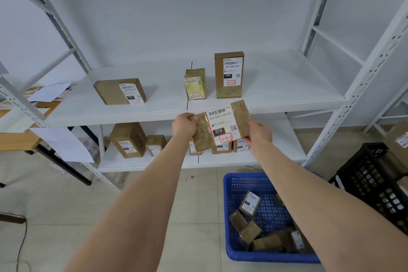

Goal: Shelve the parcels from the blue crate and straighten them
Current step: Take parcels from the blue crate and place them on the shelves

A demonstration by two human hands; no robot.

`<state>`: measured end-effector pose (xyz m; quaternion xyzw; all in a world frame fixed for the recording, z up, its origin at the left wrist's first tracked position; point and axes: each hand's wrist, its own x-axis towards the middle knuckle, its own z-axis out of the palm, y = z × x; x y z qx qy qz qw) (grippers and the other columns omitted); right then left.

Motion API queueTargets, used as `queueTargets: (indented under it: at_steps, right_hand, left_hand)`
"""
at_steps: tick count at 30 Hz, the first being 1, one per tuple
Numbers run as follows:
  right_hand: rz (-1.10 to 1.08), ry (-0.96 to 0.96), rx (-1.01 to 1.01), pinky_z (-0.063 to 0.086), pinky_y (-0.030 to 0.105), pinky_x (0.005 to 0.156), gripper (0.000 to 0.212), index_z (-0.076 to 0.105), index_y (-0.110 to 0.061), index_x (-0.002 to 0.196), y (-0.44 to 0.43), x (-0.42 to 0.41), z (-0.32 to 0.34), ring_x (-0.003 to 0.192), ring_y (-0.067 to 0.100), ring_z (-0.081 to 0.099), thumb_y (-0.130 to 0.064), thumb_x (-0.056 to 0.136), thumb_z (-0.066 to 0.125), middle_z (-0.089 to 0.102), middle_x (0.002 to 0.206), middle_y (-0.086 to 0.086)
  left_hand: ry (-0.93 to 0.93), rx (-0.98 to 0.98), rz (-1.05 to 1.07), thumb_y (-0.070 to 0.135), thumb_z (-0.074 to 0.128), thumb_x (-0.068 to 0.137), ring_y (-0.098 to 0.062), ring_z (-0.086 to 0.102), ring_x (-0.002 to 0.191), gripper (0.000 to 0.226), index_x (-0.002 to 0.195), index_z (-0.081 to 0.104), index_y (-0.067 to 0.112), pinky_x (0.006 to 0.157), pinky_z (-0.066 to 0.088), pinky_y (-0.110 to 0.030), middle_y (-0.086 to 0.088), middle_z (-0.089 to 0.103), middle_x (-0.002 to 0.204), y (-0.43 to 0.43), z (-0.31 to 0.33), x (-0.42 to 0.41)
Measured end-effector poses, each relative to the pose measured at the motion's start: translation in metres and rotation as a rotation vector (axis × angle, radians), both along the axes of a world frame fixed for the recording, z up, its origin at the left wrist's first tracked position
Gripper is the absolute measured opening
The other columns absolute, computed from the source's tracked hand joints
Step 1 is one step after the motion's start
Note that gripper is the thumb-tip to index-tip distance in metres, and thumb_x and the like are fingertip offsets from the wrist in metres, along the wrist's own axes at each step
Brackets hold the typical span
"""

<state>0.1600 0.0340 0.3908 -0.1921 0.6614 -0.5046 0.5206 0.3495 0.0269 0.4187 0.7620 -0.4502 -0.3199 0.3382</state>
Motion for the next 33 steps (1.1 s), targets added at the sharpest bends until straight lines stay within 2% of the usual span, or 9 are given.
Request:
queueTargets:
  at_steps: [4,7,11,13,16,18,22,26,33]
  right_hand:
    - [0.020,0.057,0.008,0.054,0.030,0.063,0.015,0.057,-0.012,0.094,0.002,0.010,-0.001,0.066,0.016,0.060,-0.027,0.094,0.059,0.060,0.078,0.002]
    - [0.076,0.146,0.029,0.048,0.025,0.053,0.018,0.058,-0.014,0.087,-0.001,0.020,-0.001,0.063,0.015,0.061,-0.030,0.095,0.058,0.062,0.079,0.004]
    - [0.123,0.244,0.040,0.044,0.025,0.052,0.025,0.056,-0.017,0.075,-0.008,0.038,0.001,0.060,0.014,0.057,-0.033,0.095,0.055,0.060,0.073,0.000]
    - [0.140,0.273,0.042,0.048,0.028,0.055,0.030,0.054,-0.017,0.071,-0.012,0.049,0.002,0.061,0.015,0.057,-0.034,0.096,0.054,0.059,0.071,0.001]
    - [0.152,0.265,0.040,0.056,0.036,0.076,0.030,0.053,-0.016,0.072,-0.016,0.063,-0.003,0.077,0.021,0.063,-0.034,0.096,0.054,0.062,0.078,0.005]
    - [0.171,0.276,0.044,0.057,0.038,0.082,0.029,0.052,-0.017,0.074,-0.018,0.070,-0.006,0.087,0.025,0.066,-0.034,0.096,0.053,0.065,0.087,0.008]
    - [0.202,0.283,0.050,0.056,0.042,0.085,0.028,0.055,-0.016,0.077,-0.029,0.076,-0.006,0.088,0.027,0.066,-0.038,0.095,0.053,0.063,0.084,0.006]
    - [0.262,0.302,0.023,0.055,0.044,0.088,0.027,0.057,-0.015,0.096,-0.050,0.088,-0.003,0.093,0.028,0.065,-0.040,0.097,0.048,0.065,0.098,0.008]
    - [0.336,0.264,0.005,0.055,0.041,0.088,0.028,0.059,-0.012,0.100,-0.078,0.128,-0.007,0.093,0.026,0.063,-0.037,0.099,0.048,0.063,0.098,0.007]
  left_hand:
    - [-0.057,0.009,-0.026,0.024,0.049,0.098,-0.027,0.060,0.101,0.029,0.123,0.063,0.016,0.090,0.053,-0.039,-0.009,0.065,0.114,-0.001,-0.004,0.011]
    - [-0.108,0.009,-0.033,0.023,0.047,0.099,-0.027,0.060,0.100,0.029,0.122,0.063,0.016,0.087,0.052,-0.036,-0.008,0.065,0.114,-0.003,-0.005,0.025]
    - [-0.183,0.003,-0.049,0.023,0.044,0.100,-0.026,0.059,0.097,0.029,0.122,0.063,0.017,0.081,0.051,-0.032,-0.007,0.065,0.114,-0.008,-0.003,0.049]
    - [-0.199,-0.001,-0.033,0.026,0.045,0.100,-0.028,0.061,0.099,0.029,0.122,0.062,0.018,0.082,0.051,-0.033,-0.008,0.065,0.116,-0.011,-0.002,0.061]
    - [-0.216,0.006,-0.006,0.030,0.048,0.098,-0.028,0.060,0.102,0.031,0.123,0.060,0.016,0.086,0.051,-0.036,-0.008,0.064,0.116,-0.016,-0.001,0.075]
    - [-0.234,0.009,-0.004,0.030,0.048,0.098,-0.027,0.060,0.102,0.029,0.121,0.060,0.015,0.081,0.048,-0.032,-0.008,0.064,0.115,-0.017,0.000,0.081]
    - [-0.246,0.001,0.013,0.027,0.046,0.099,-0.026,0.058,0.105,0.029,0.122,0.060,0.016,0.075,0.039,-0.028,-0.007,0.064,0.117,-0.022,0.001,0.085]
    - [-0.230,-0.043,0.072,0.022,0.042,0.101,-0.027,0.056,0.110,0.030,0.125,0.059,0.016,0.079,0.040,-0.029,-0.008,0.063,0.121,-0.030,0.009,0.094]
    - [-0.211,-0.054,0.160,0.016,0.039,0.101,-0.029,0.055,0.112,0.031,0.124,0.060,0.017,0.084,0.044,-0.032,-0.009,0.060,0.127,-0.042,0.011,0.130]
